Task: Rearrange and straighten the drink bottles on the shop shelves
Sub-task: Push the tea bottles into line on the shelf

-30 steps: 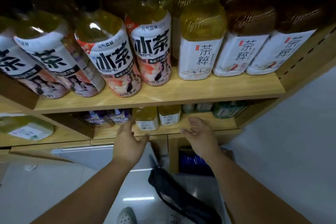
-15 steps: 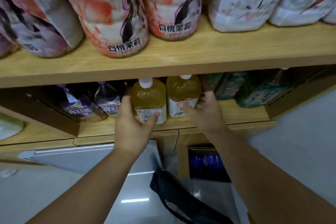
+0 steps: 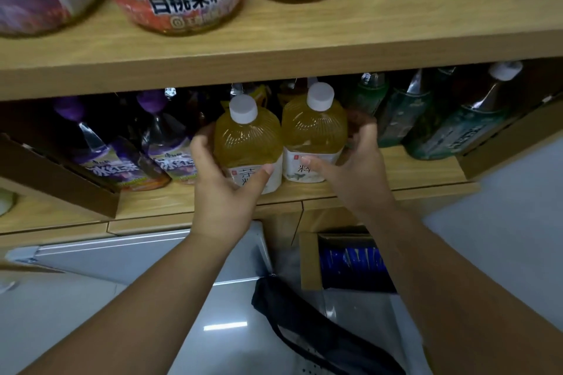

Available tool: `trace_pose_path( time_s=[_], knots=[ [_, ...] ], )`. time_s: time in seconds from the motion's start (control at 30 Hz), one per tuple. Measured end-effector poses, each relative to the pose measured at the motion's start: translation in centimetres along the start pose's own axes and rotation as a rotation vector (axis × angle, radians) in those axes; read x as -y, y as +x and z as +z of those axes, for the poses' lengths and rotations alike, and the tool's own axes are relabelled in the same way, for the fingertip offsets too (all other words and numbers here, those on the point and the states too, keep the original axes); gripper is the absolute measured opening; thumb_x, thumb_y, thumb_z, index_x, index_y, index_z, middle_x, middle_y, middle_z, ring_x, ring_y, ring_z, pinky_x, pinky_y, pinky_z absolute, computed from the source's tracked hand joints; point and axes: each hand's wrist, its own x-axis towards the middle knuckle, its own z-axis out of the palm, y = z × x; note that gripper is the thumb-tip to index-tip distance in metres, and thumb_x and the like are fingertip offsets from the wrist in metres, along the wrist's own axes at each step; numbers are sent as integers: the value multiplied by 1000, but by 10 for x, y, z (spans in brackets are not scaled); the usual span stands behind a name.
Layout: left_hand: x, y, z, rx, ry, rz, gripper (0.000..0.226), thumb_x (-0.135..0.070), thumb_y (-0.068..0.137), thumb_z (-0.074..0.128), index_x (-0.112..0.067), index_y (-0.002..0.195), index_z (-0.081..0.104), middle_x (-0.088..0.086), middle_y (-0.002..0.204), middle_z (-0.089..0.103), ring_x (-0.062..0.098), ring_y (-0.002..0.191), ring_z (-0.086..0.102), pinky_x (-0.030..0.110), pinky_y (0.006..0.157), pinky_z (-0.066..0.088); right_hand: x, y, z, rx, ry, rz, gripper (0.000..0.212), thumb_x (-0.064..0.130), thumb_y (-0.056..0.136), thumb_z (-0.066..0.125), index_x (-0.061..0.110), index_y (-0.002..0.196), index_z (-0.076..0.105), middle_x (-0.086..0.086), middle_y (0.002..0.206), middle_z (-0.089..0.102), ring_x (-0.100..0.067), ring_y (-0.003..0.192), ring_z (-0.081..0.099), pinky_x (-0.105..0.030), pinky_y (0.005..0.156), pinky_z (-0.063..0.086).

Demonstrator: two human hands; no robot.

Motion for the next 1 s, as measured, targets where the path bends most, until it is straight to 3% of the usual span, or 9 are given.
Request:
trace_pose_path(
  time_s=[0.1, 0.17, 0.27, 0.33, 0.4, 0.5, 0.7, 0.87, 1.0],
  knots=[
    [2, 1, -6, 29, 36, -9, 84, -25, 78, 84, -32, 143, 31, -24, 129, 60, 11, 123, 63, 49, 103, 53, 2, 3, -6, 48, -8, 25, 84, 22, 68, 96, 31, 132, 43, 10, 123, 66, -4, 113, 67, -37, 90, 62],
    [3, 3, -11, 63, 65, -31, 89, -27, 76, 83, -32, 149, 31, -12, 140, 58, 15, 131, 58, 50, 107, 50, 3, 2, -9, 82, -1, 34, 87, 27, 67, 96, 32, 136, 44, 9, 127, 64, -7, 116, 65, -38, 92, 61],
    [0, 6, -17, 122, 136, -38, 87, -39, 69, 85, -33, 144, 40, 4, 139, 57, 23, 132, 56, 51, 107, 49, 5, -1, -15, 111, -40, 58, 68, 46, 59, 92, 31, 116, 57, 4, 126, 59, -15, 116, 64, -44, 91, 60],
    [-4, 5, -20, 132, 170, -24, 83, -39, 66, 87, -36, 136, 43, -1, 136, 57, 18, 129, 57, 49, 103, 53, 5, -5, -18, 116, -33, 81, 61, 44, 59, 92, 31, 108, 59, 3, 124, 58, -16, 112, 65, -46, 87, 61],
    [-8, 3, -23, 136, 179, -13, 82, -33, 67, 91, -51, 130, 41, -20, 130, 59, 4, 123, 59, 40, 100, 57, 6, -9, -19, 121, -8, 85, 58, 32, 64, 94, 34, 109, 58, 4, 122, 64, -14, 111, 67, -45, 87, 62],
    [-13, -4, -26, 150, 199, -25, 89, -18, 72, 93, -55, 130, 36, -42, 122, 56, -10, 116, 59, 21, 92, 57, 6, -19, -18, 117, 23, 77, 71, 19, 69, 94, 41, 122, 51, 18, 119, 67, -4, 112, 66, -35, 91, 61],
    [-27, -24, -40, 184, 221, -36, 91, -15, 70, 93, -29, 143, 40, -20, 128, 59, 2, 123, 58, 31, 101, 54, 17, -45, -23, 130, 12, 77, 86, 34, 64, 92, 44, 135, 47, 21, 129, 61, -3, 120, 60, -30, 92, 59],
    [-52, -51, -72, 183, 203, -102, 92, -16, 66, 96, -38, 139, 44, -27, 128, 60, -2, 117, 61, 33, 101, 54, 35, -84, -24, 133, 99, 188, 92, 38, 53, 97, 45, 133, 52, 13, 133, 65, -16, 127, 60, -51, 101, 54],
    [-96, -69, -108, 194, 176, -151, 93, -9, 64, 96, -49, 131, 47, -37, 117, 64, -6, 111, 63, 34, 99, 55, 83, -132, -33, 109, 81, 224, 88, 37, 58, 96, 42, 135, 54, 17, 127, 68, -5, 118, 66, -37, 95, 60]
  ],
)
